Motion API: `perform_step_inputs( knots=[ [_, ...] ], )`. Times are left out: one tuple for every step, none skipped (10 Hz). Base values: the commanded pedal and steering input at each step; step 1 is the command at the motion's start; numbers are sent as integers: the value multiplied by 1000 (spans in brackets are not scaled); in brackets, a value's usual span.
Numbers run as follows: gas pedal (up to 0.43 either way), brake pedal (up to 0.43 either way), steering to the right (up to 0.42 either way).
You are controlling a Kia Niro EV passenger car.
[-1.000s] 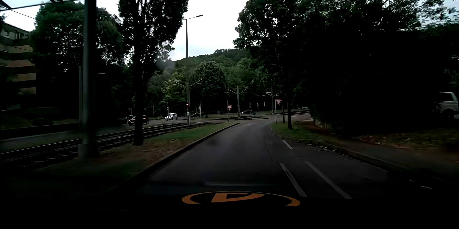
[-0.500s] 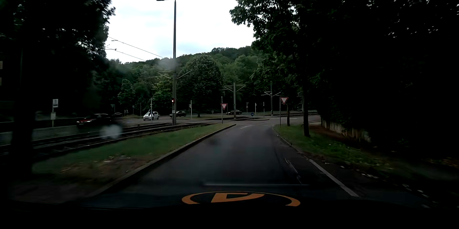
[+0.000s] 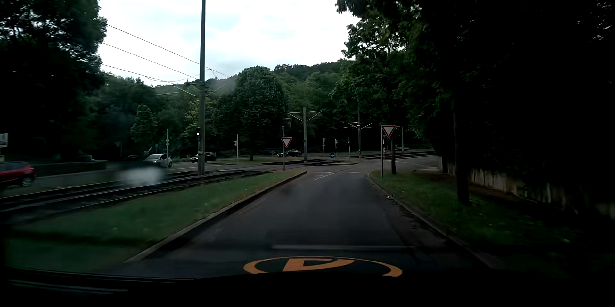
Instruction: Follow the waypoints while adhering to traffic rules and regulations
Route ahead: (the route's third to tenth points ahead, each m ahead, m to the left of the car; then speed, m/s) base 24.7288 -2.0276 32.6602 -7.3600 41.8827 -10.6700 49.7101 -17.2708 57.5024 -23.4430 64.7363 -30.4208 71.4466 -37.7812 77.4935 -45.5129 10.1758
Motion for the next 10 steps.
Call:
perform_step_inputs(
  knots=[
    [20, 0, 23],
    [8, 0, 26],
    [0, 0, 27],
    [0, 0, 27],
    [0, 0, 28],
    [0, 0, 28],
    [0, 0, 28],
    [8, 0, 30],
    [39, 0, 33],
    [39, 0, 39]
  ],
)
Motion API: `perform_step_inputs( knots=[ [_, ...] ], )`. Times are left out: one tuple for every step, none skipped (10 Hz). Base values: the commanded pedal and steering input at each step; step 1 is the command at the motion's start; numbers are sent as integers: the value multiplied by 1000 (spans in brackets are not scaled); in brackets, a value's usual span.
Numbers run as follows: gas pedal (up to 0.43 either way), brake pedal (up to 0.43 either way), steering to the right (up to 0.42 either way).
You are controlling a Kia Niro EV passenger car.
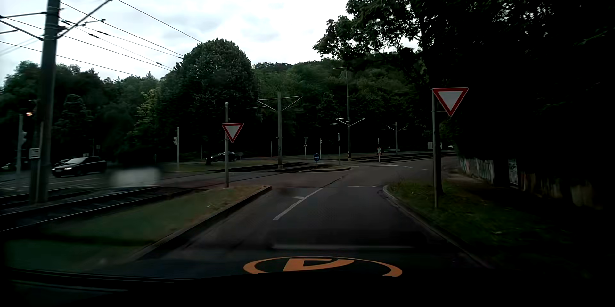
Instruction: Follow the waypoints while adhering to traffic rules and regulations
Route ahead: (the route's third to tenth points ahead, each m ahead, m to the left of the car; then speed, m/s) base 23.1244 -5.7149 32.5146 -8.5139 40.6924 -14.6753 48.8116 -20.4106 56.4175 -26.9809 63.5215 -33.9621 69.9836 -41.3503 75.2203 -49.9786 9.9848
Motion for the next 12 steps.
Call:
perform_step_inputs(
  knots=[
    [59, 0, 43],
    [67, 0, 46],
    [67, 0, 50],
    [67, 0, 57],
    [67, 0, 64],
    [67, 0, 76],
    [67, 0, 87],
    [67, 0, 91],
    [79, 0, 95],
    [79, 0, 97],
    [87, 0, 97],
    [87, 0, 97]
  ],
)
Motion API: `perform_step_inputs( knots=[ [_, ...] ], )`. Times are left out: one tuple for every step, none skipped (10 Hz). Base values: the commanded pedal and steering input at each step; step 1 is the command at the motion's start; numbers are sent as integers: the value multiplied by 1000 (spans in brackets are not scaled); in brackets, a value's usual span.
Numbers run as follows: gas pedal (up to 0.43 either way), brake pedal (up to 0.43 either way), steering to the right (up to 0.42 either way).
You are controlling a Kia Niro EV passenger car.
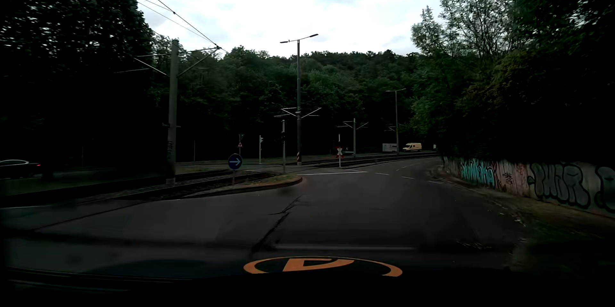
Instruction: Follow the waypoints while adhering to traffic rules and regulations
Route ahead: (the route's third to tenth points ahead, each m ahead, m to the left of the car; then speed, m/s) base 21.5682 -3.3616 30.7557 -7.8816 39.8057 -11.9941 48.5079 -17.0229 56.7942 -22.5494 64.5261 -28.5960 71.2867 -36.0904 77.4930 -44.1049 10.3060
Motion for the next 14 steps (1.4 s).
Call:
perform_step_inputs(
  knots=[
    [98, 0, 94],
    [98, 0, 87],
    [98, 0, 78],
    [98, 0, 72],
    [98, 0, 70],
    [110, 0, 70],
    [118, 0, 68],
    [130, 0, 63],
    [130, 0, 52],
    [138, 0, 45],
    [138, 0, 39],
    [138, 0, 39],
    [138, 0, 38],
    [138, 0, 38]
  ],
)
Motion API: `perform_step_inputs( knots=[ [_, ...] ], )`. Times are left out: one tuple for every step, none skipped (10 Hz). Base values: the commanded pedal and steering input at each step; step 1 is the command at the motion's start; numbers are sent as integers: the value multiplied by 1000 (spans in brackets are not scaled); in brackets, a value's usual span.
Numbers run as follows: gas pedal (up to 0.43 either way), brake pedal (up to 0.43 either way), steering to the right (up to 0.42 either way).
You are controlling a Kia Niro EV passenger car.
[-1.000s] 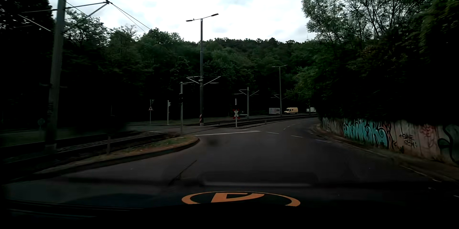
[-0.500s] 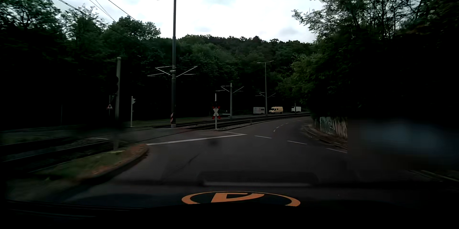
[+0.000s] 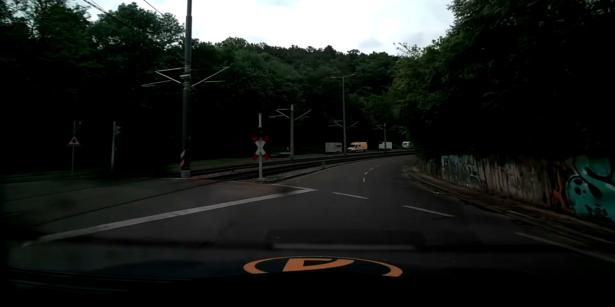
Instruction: Follow the waypoints while adhering to traffic rules and regulations
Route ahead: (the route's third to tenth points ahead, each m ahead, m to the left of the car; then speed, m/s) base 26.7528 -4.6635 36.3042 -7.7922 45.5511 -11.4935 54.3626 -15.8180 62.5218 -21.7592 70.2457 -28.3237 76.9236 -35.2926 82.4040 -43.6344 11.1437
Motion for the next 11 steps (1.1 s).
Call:
perform_step_inputs(
  knots=[
    [138, 0, 38],
    [138, 0, 38],
    [138, 0, 38],
    [138, 0, 38],
    [138, 0, 38],
    [138, 0, 38],
    [138, 0, 38],
    [138, 0, 38],
    [138, 0, 38],
    [118, 0, 38],
    [110, 0, 38]
  ],
)
